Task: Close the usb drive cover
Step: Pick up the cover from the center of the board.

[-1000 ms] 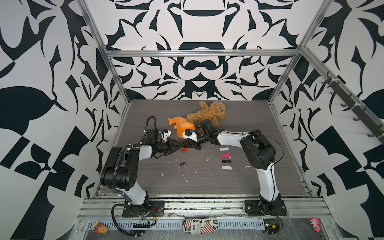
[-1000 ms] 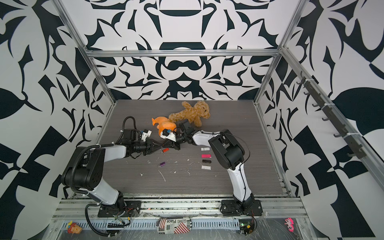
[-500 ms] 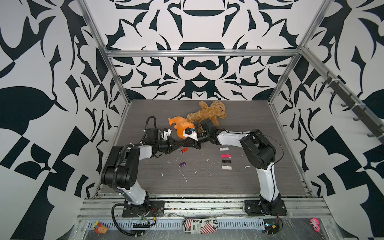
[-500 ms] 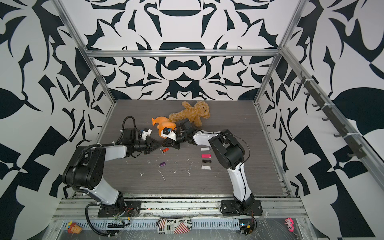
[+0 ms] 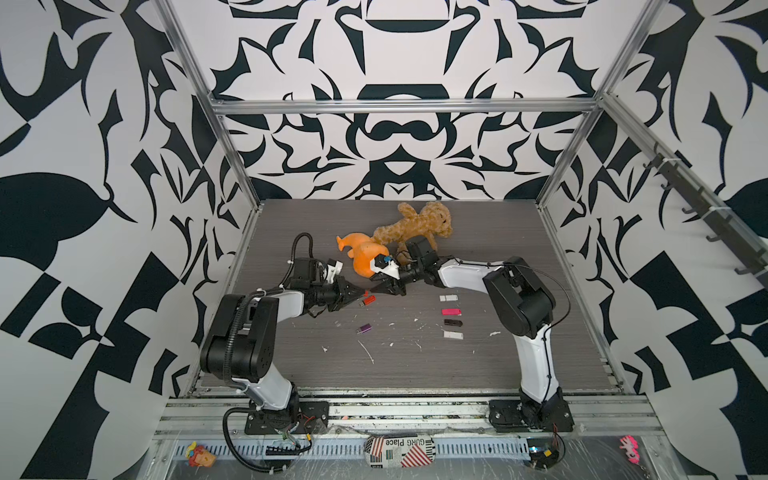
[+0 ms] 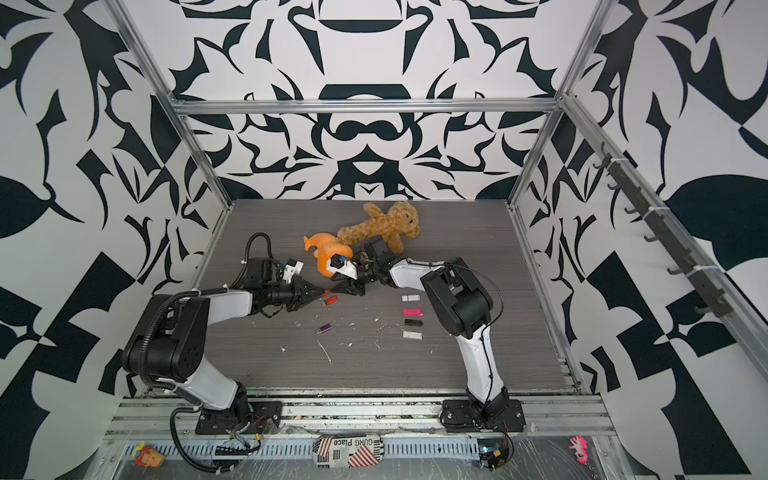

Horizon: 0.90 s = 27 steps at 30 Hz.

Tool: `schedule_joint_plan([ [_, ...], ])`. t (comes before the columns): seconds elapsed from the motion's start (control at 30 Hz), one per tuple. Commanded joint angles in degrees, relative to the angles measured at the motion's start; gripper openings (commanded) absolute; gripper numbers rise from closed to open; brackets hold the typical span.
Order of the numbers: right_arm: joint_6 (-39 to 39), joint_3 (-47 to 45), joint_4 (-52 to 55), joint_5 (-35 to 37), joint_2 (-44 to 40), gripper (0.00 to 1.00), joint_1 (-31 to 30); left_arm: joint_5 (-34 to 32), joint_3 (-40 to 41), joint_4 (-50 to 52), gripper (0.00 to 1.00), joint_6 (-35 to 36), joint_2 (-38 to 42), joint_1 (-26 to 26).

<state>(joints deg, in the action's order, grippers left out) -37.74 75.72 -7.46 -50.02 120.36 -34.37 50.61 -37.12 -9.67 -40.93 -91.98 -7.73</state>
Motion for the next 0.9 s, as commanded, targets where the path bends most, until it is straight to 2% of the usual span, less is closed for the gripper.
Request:
schedule_joint_plan([
  [0.0, -10.9, 3.5, 13.4, 1.2, -3.4, 0.43, 0.5, -1.0, -1.3, 6.5, 0.03, 4.2, 2.9, 1.5],
  [0.1, -15.7, 6.6, 20.4, 1.7, -2.0, 0.42, -0.4, -0.8, -2.3, 9.5, 0.03, 6.1, 3.4, 2.7],
  [0.2, -19.8, 9.1, 24.3, 5.0, -0.1, 0.43, -2.4, -1.1, -3.1, 12.0, 0.03, 8.0, 4.0, 3.7],
  [0.63, -22.4, 18.6, 30.9, 8.4, 7.7, 0.43, -6.4, -2.0, -4.6, 18.3, 0.03, 12.3, 6.2, 6.2],
  [0.87, -21.9, 19.2, 30.4, 9.6, 8.6, 0.43, -6.5, -2.0, -3.9, 18.3, 0.03, 12.2, 6.9, 6.2],
])
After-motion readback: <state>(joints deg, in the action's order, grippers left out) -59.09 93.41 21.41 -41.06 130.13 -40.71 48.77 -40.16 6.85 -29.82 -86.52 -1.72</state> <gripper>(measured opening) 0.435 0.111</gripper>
